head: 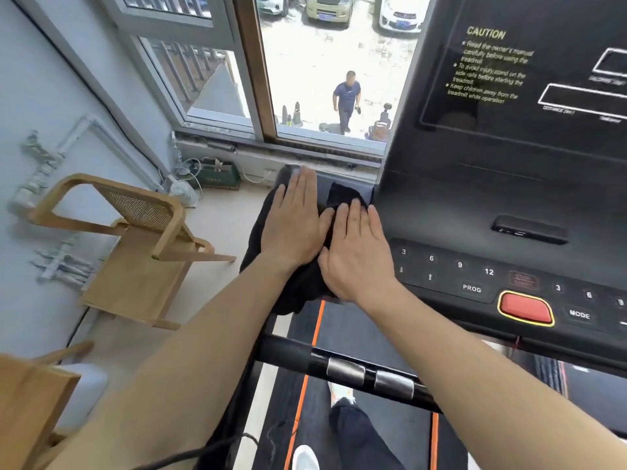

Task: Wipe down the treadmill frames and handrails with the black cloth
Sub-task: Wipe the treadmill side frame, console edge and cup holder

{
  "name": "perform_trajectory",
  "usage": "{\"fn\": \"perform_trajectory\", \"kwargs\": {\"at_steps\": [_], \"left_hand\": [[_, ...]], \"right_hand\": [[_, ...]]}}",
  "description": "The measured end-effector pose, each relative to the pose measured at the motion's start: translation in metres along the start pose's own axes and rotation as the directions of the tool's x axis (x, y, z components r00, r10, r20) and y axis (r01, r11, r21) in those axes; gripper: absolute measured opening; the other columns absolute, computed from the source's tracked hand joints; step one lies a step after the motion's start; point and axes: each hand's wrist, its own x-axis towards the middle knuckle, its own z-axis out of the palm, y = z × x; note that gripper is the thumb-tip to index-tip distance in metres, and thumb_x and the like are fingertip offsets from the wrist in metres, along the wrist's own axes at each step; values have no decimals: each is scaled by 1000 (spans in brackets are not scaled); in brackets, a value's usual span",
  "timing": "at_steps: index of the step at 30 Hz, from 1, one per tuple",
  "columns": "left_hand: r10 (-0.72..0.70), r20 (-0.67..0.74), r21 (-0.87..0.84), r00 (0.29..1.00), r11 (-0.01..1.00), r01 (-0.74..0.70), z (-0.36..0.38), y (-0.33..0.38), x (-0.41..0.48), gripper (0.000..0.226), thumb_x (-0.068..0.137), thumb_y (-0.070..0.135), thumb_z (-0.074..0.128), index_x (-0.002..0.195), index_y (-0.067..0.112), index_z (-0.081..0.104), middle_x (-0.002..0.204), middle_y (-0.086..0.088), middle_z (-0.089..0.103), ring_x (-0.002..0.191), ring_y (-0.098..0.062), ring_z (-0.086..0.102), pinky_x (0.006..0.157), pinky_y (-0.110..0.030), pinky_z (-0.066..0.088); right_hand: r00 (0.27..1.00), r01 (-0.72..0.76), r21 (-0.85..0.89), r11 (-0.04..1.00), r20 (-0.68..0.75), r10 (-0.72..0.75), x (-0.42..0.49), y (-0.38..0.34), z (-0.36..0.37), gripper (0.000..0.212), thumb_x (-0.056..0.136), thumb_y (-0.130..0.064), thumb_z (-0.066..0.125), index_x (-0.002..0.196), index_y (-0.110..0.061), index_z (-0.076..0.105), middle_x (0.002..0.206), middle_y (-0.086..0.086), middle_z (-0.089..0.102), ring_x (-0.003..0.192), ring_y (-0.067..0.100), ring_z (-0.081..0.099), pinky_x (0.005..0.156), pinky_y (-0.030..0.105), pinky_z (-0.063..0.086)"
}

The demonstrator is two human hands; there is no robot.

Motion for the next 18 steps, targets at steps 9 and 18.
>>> {"fn": "perform_trajectory", "kwargs": {"at_steps": [9,18], "left_hand": [[-20,81,140,997,990,9,0,-19,-99,76,101,53,14,159,6,0,167,-14,-10,154,-26,-8,125,-42,5],[-71,26,145,997,987,66,3,-22,-47,71,103,47,21,159,8,3,167,-17,-4,154,-32,-2,123,-48,13]], "right_hand": [[995,34,126,991,-95,-22,-95,-56,17,80,93,-36,46,151,12,21,157,39,15,149,46,14,122,53,15],[988,91,-48,995,-124,-96,-53,-26,18,80,98,-46,46,153,7,22,156,37,22,148,44,23,125,48,6]]}}
